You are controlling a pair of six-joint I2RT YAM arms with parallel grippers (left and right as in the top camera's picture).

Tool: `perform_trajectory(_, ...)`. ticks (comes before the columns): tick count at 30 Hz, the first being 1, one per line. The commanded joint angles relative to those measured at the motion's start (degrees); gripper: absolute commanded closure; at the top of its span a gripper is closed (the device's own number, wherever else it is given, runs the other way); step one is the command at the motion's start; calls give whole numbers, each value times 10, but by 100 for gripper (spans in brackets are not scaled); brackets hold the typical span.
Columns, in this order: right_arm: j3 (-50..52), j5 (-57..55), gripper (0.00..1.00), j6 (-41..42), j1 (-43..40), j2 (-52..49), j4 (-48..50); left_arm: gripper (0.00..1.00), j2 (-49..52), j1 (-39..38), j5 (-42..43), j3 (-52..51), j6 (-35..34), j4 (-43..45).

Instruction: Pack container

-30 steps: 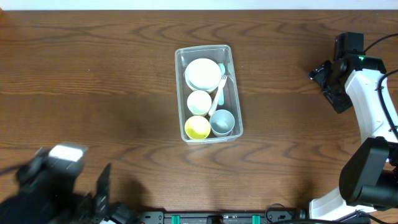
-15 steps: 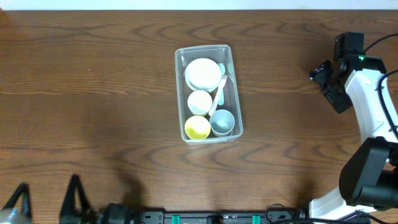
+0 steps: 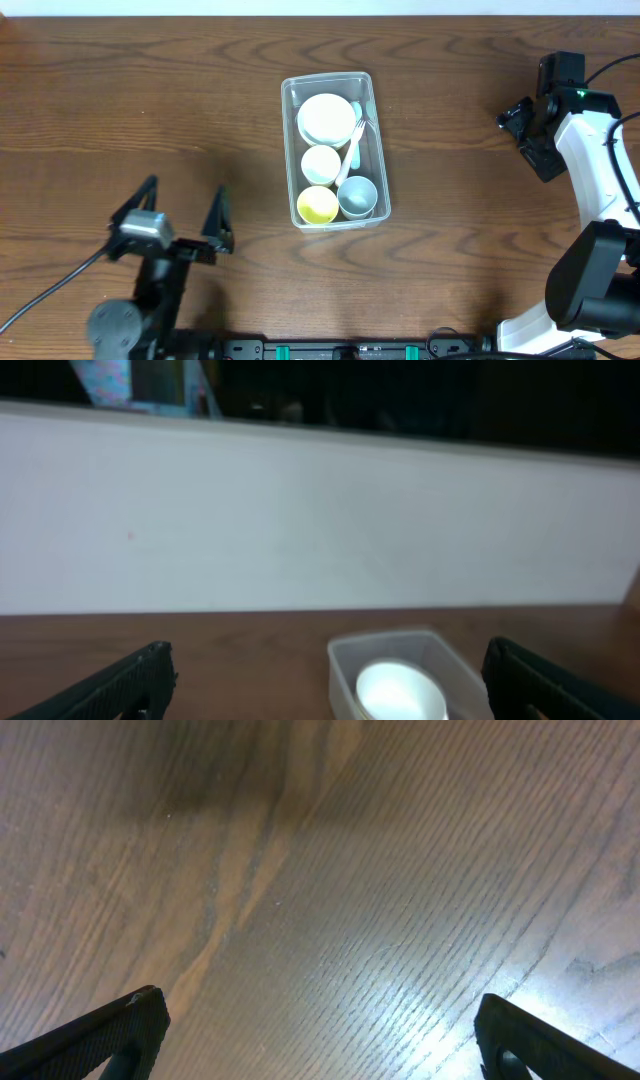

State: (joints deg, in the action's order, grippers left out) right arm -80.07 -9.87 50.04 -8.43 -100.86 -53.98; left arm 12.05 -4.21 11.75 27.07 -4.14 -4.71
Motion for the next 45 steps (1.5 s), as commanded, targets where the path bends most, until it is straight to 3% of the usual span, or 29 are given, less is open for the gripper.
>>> perform_trajectory(1,0,-4,1,7,-1,1,0,2,-28,2,33,-67,24,42)
perform_trajectory(9,0,-4,1,7,-1,1,0,2,-119,1,45,-175,24,100)
perform_trajectory(20,0,-4,1,7,-1,1,0,2,-120,-5,44,-230,33,55)
perform_trajectory(29,0,-4,1,7,-1,1,0,2,-120,0,37,-260,42,-2)
perform_trajectory(45,0,-4,1,7,-1,1,0,2,-118,0,37,-260,35,0)
